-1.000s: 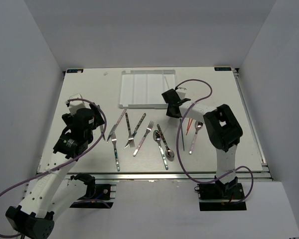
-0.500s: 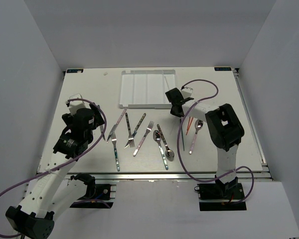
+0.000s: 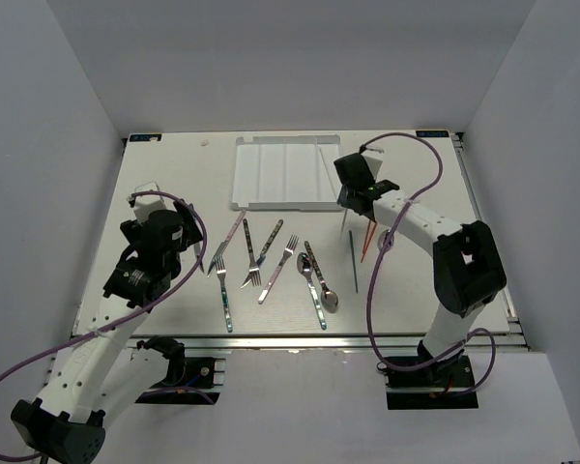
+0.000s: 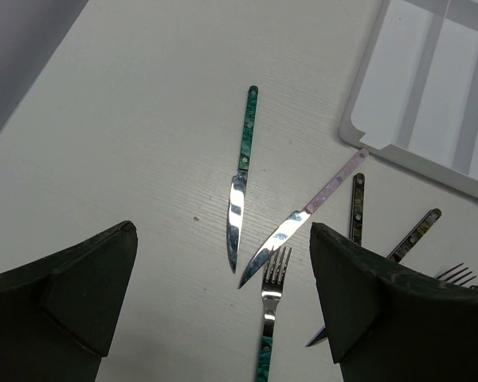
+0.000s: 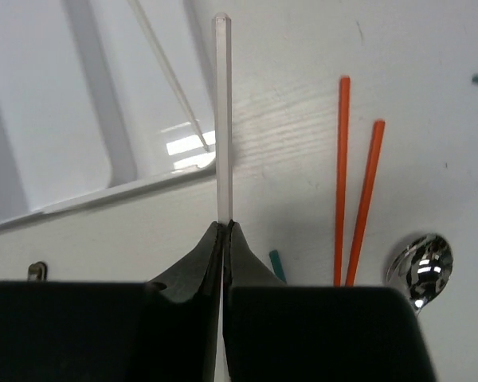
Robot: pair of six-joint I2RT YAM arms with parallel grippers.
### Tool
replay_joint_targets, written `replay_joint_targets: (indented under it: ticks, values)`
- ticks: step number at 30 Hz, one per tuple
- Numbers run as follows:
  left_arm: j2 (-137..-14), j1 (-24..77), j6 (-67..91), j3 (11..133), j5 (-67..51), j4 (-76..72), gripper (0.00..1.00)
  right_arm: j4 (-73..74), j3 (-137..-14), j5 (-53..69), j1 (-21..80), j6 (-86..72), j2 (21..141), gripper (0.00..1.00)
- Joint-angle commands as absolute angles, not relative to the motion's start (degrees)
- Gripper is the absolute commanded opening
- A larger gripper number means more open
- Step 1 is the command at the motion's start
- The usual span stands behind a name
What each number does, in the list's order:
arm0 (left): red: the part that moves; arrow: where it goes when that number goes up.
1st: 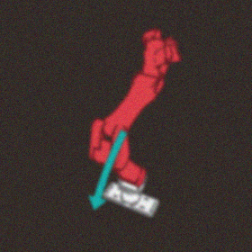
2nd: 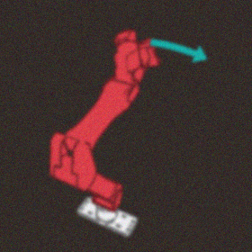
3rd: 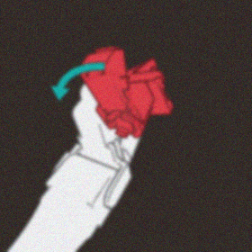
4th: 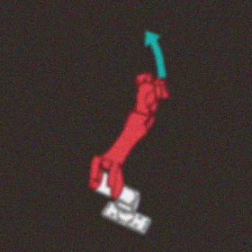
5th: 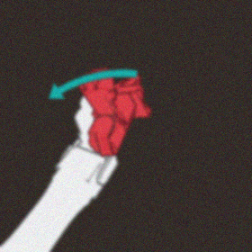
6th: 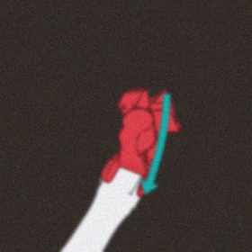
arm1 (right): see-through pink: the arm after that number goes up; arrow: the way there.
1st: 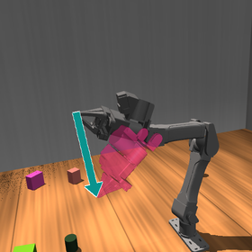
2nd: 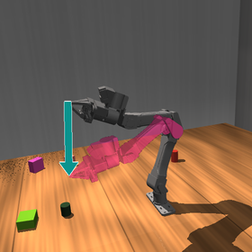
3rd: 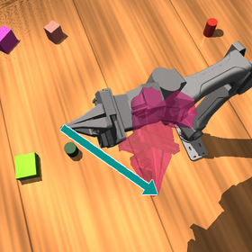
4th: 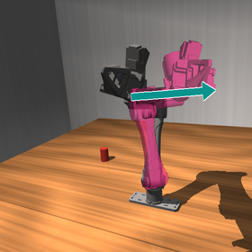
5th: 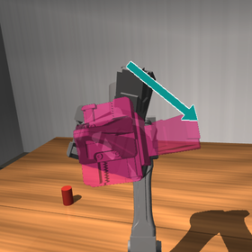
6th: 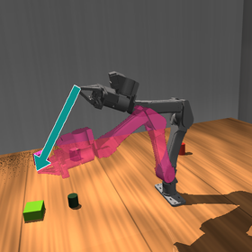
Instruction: Sort the eating utensils into containers
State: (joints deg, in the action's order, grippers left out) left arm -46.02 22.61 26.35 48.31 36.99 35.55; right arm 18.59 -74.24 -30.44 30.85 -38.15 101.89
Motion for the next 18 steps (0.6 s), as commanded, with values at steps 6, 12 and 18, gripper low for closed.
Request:
replay_joint_targets:
  ticks: [6, 12, 18]
  values:
    - [-46.05, 22.32, 25.93, 47.99, 36.65, 35.07, 0.98, 7.03, -93.66, -18.02, 29.71, -10.48, 111.51, 0.00]
    - [-45.97, 22.32, 26.02, 47.99, 37.35, 35.24, 0.98, 9.06, -113.97, -13.28, 25.41, -5.01, 125.67, 0.00]
    - [-46.84, 22.32, 25.93, 48.16, 36.74, 35.07, 0.98, 0.81, -114.09, -11.17, 23.03, -4.65, 129.11, 0.00]
